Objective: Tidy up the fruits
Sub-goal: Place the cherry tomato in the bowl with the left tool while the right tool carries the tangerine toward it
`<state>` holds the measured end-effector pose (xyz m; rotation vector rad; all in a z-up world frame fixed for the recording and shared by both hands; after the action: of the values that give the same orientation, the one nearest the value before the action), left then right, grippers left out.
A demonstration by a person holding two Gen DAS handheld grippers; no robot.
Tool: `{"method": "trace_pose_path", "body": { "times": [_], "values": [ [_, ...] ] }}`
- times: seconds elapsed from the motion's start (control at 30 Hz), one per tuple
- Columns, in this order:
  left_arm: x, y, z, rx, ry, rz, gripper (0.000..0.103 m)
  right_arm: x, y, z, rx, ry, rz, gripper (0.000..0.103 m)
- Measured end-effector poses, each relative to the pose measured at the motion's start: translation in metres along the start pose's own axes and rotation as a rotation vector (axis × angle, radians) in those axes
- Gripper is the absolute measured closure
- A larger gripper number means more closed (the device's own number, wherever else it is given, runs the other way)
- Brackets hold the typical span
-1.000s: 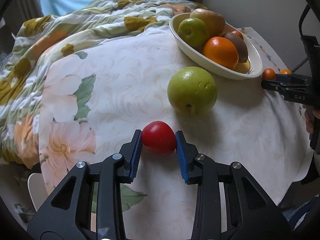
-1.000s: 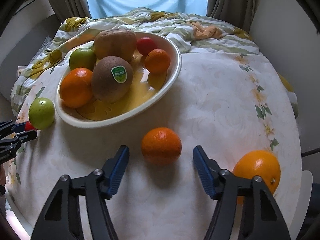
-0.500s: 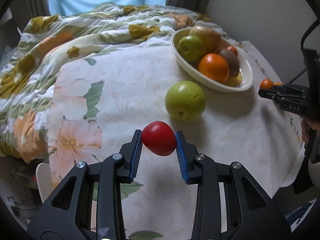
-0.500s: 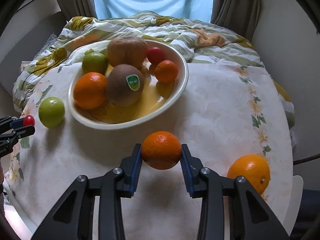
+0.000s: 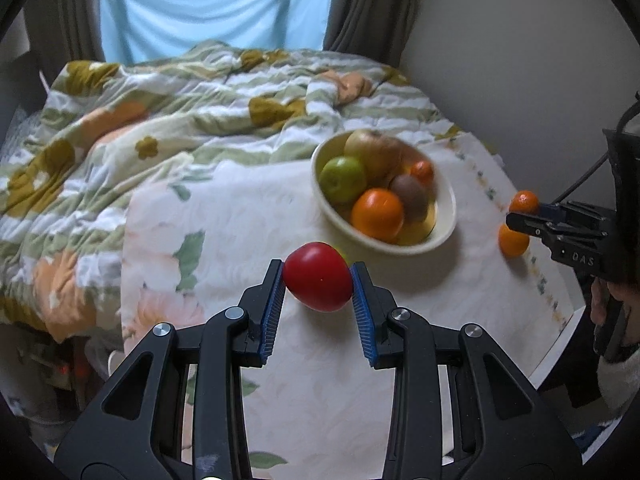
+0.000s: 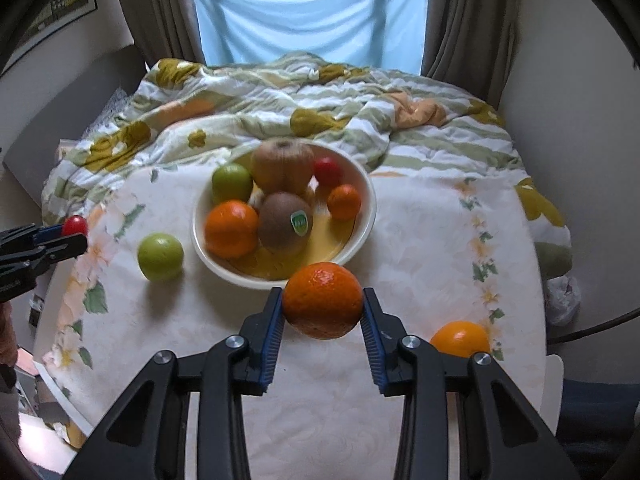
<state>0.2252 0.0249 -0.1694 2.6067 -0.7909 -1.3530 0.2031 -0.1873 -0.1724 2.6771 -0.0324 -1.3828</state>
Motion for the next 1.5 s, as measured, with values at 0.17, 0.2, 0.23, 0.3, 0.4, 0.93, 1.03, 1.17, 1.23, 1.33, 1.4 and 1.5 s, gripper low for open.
{"method": "trace_pose_path", "body": {
  "times": [0.17,0.2,0.23,0.3,0.4,0.93,1.03,1.17,1.23,1.33,1.4,1.5],
  "values": [
    [0.005,0.022,-0.027,0.025,0.024,0.006,0.063,-0.012,0.007,-0.015,0.003,0.027,-0.014,0.068],
    [0.007,0.025,-0.032,0.026,0.028,0.006,0.063,-0.013,0.010,-0.018,0.000,0.032,-0.018,0.068],
    [0.010,0.029,-0.037,0.026,0.033,0.008,0.063,-0.012,0.012,-0.020,-0.003,0.035,-0.021,0.068],
    [0.018,0.037,-0.048,0.026,0.041,0.010,0.063,-0.010,0.016,-0.026,-0.007,0.040,-0.032,0.068],
    [0.031,0.046,-0.060,0.022,0.046,0.000,0.063,-0.003,0.024,-0.032,-0.018,0.040,-0.056,0.068],
    [0.133,0.040,-0.071,-0.145,-0.042,-0.055,0.063,0.051,0.047,-0.053,-0.147,0.013,-0.142,0.068],
    [0.143,0.038,-0.070,-0.140,-0.062,-0.079,0.063,0.058,0.048,-0.057,-0.152,0.009,-0.158,0.068],
    [0.147,0.037,-0.071,-0.128,-0.075,-0.110,0.063,0.064,0.051,-0.061,-0.155,0.010,-0.173,0.068],
    [0.146,0.038,-0.073,-0.115,-0.078,-0.127,0.063,0.066,0.052,-0.063,-0.153,0.012,-0.177,0.068],
    [0.142,0.038,-0.077,-0.087,-0.072,-0.162,0.062,0.067,0.054,-0.067,-0.147,0.016,-0.180,0.068],
    [0.140,0.038,-0.077,-0.082,-0.074,-0.170,0.036,0.067,0.056,-0.069,-0.142,0.019,-0.179,0.068],
    [0.129,0.039,-0.079,-0.084,-0.041,-0.169,0.000,0.065,0.058,-0.071,-0.137,0.022,-0.179,0.068]
  ]
}}
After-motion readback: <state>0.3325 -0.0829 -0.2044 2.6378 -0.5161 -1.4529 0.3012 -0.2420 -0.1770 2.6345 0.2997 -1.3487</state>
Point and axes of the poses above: each gripper's, at about its wrist camera, not at the fingertips, and x roughly the way its jaws point, y to its right, z to its underside, the point moved 10 cm from there along x, roughly the way its jaws point, and after that the axes turned 12 degrees about z, right-handed, at the moved point
